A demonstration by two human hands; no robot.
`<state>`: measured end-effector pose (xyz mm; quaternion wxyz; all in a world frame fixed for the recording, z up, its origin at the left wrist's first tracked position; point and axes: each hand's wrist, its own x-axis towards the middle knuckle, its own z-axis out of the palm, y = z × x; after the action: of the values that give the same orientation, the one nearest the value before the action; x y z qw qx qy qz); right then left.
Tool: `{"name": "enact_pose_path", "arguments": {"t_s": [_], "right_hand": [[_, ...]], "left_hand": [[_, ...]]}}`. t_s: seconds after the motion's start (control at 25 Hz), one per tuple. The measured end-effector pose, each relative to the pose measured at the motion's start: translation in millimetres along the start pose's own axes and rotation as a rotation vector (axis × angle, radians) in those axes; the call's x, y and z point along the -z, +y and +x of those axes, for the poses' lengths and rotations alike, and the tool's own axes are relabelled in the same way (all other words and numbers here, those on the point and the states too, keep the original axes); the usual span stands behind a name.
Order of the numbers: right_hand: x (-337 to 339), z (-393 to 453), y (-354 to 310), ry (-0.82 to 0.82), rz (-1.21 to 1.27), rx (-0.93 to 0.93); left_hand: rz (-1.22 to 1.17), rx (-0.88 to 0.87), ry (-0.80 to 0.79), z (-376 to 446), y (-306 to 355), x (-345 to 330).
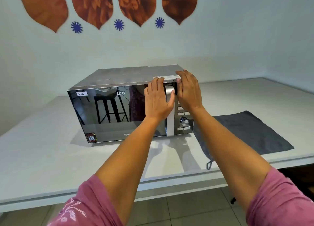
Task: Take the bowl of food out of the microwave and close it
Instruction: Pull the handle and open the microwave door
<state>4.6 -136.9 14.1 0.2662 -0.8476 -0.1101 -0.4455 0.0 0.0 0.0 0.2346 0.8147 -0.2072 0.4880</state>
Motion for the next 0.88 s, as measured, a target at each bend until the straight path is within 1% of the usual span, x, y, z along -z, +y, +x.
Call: {"name": "enact_pose_path", "arguments": {"t_s": [0.08, 0.16, 0.28, 0.48, 0.56, 0.68, 0.88], "right_hand": [[5.7, -4.6, 8.9, 0.002, -0.053, 0.012], [7.0, -12.5, 16.0, -0.019, -0.105, 0.018], [8.2, -13.3, 21.0, -0.016, -0.126, 0.042], [3.1, -13.7, 20.9, 0.023, -0.095, 0.021], [1.1, -13.1, 22.0, 0.032, -0.077, 0.016], [-0.8, -12.6, 24.1, 0.034, -0.047, 0.012], [-0.4, -13.0, 26.3, 0.030, -0.047, 0.033]], "left_hand": [[-0.013, 0.087, -0.007, -1.9, 9.5, -3.3], [-0.025, 0.132, -0.038, -5.9, 17.4, -7.2], [-0.139, 0.237, -0.035, -6.0, 27.0, -13.2], [-0.411, 0.641, -0.014, -6.2, 47.2, -23.9], [-0.438, 0.738, -0.042, -5.5, 47.7, -30.3], [-0.376, 0.804, -0.055, -4.9, 47.3, -36.4], [-0.351, 0.823, -0.055, -1.5, 49.7, -35.0]]}}
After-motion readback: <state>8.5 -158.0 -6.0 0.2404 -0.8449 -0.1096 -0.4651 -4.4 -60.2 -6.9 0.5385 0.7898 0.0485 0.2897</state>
